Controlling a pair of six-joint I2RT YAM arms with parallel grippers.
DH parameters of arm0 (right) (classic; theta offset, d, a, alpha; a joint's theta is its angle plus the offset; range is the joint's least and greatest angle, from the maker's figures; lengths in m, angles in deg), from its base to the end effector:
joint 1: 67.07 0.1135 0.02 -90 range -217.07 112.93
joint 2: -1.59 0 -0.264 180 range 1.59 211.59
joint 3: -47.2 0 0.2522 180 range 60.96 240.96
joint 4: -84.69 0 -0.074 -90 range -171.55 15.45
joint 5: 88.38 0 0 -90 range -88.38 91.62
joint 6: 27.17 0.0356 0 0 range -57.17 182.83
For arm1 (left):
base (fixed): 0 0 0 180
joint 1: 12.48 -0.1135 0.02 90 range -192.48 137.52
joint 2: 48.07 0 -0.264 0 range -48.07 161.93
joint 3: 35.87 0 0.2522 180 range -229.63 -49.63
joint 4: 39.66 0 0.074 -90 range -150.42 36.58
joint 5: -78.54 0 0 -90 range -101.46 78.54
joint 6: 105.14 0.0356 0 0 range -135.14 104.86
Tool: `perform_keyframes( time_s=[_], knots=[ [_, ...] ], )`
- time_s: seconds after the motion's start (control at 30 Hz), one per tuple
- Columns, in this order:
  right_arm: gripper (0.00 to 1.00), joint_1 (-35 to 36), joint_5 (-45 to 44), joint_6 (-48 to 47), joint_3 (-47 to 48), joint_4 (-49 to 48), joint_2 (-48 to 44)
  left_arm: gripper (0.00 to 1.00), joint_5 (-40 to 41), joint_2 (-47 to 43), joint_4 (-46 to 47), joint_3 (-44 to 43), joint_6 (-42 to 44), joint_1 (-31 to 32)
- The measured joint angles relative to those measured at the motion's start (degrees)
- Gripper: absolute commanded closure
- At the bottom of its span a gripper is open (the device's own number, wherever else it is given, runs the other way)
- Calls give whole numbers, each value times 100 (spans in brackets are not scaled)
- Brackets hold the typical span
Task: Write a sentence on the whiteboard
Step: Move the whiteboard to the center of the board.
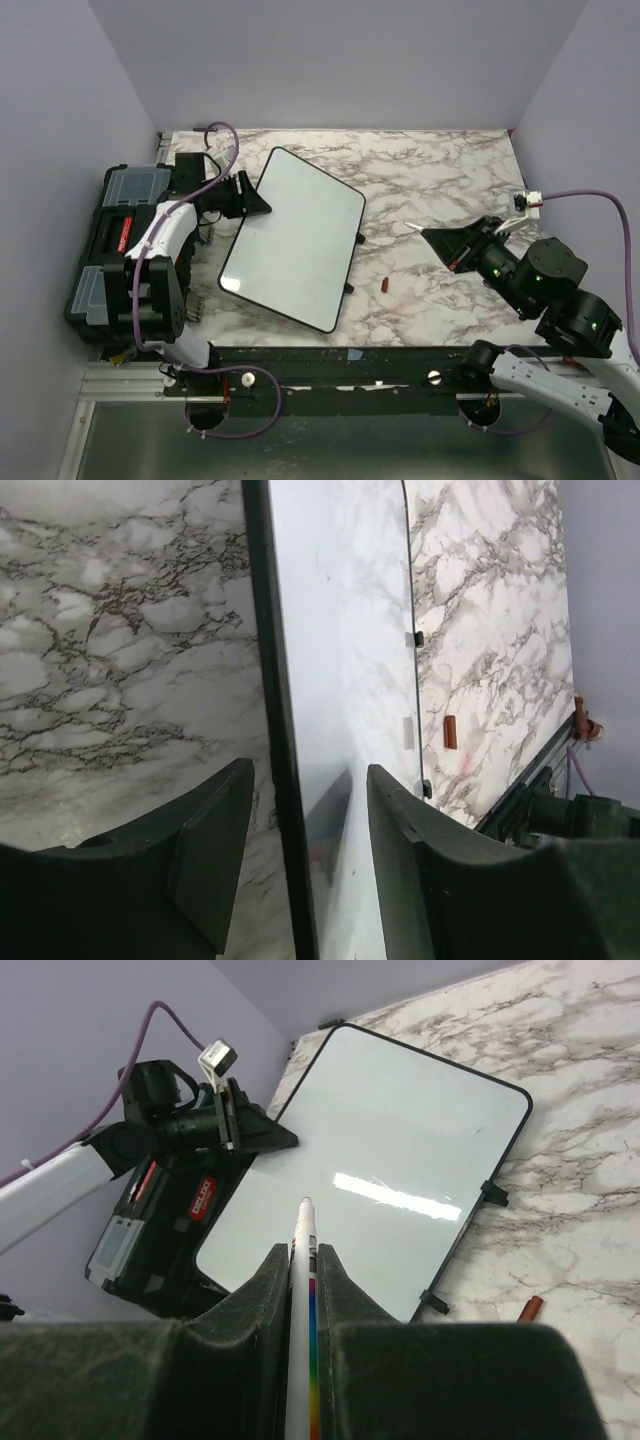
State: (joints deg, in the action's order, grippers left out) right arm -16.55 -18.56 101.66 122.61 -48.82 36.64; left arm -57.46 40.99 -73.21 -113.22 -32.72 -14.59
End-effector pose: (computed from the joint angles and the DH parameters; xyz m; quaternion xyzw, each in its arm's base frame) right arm 0.0749 0.0716 0.4170 0.0419 0.7405 0.3699 0.5595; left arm 0.3328 -0.0134 0.2561 0.0010 0.8641 -0.4052 0.2985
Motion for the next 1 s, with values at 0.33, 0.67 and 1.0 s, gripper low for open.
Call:
perform_keyframes(
  time_s=[0.33, 0.67, 1.0],
  knots=[
    [99, 0, -11, -42, -7, 15, -26, 51, 39, 492, -483, -782, 446, 667],
    [99, 0, -109, -103, -15, 66, -72, 52, 44, 1049, -756, -1423, 702, 1290],
    [99, 0, -144, -149, -24, 127, -72, 38, 48, 1558, -1025, -2092, 778, 1875]
  ],
)
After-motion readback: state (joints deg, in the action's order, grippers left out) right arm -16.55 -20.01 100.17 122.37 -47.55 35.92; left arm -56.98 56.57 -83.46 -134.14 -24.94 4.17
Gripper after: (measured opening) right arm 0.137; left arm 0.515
